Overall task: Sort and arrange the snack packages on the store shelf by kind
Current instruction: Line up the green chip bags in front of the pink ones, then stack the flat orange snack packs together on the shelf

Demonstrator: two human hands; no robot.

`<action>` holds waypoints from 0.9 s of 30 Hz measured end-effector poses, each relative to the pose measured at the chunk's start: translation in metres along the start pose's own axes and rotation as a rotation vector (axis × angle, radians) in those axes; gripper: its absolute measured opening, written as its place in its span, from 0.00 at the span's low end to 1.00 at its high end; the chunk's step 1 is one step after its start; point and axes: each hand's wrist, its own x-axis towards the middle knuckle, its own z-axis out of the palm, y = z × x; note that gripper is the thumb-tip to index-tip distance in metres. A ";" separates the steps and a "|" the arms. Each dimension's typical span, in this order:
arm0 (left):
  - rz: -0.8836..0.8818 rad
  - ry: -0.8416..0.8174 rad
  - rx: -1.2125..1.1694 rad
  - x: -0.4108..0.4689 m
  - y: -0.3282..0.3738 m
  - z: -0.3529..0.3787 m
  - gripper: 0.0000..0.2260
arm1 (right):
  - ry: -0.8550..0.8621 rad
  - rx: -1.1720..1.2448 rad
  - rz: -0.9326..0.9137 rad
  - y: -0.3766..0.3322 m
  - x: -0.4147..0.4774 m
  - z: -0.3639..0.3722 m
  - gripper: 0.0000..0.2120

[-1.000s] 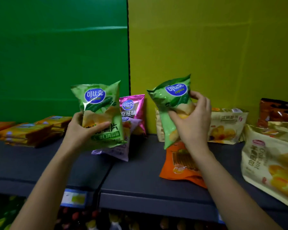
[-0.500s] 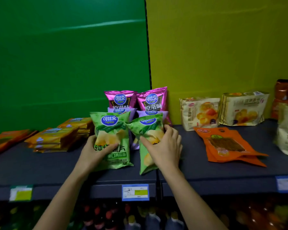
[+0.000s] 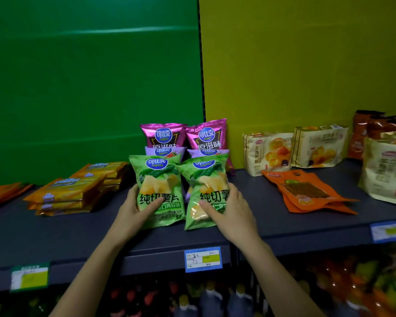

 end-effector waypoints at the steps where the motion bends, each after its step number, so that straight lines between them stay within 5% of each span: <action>1: -0.005 -0.006 -0.002 0.003 -0.001 -0.002 0.31 | 0.028 -0.050 0.005 -0.004 -0.001 0.004 0.42; 5: 0.004 -0.012 0.005 0.009 -0.004 -0.004 0.32 | 0.083 -0.146 0.008 -0.013 -0.001 0.013 0.42; 10: 0.078 0.055 0.085 0.004 0.000 -0.002 0.15 | 0.016 -0.131 0.011 -0.013 0.000 0.007 0.44; 15: 0.113 0.154 0.157 0.002 0.004 0.003 0.35 | -0.014 -0.089 0.010 -0.015 -0.002 0.000 0.47; 18: 0.118 0.195 0.218 0.005 -0.001 0.001 0.39 | -0.019 -0.084 -0.003 -0.014 -0.002 -0.003 0.47; 27: 0.374 0.488 0.350 0.002 0.019 0.012 0.20 | -0.001 -0.025 -0.116 -0.007 0.003 -0.036 0.39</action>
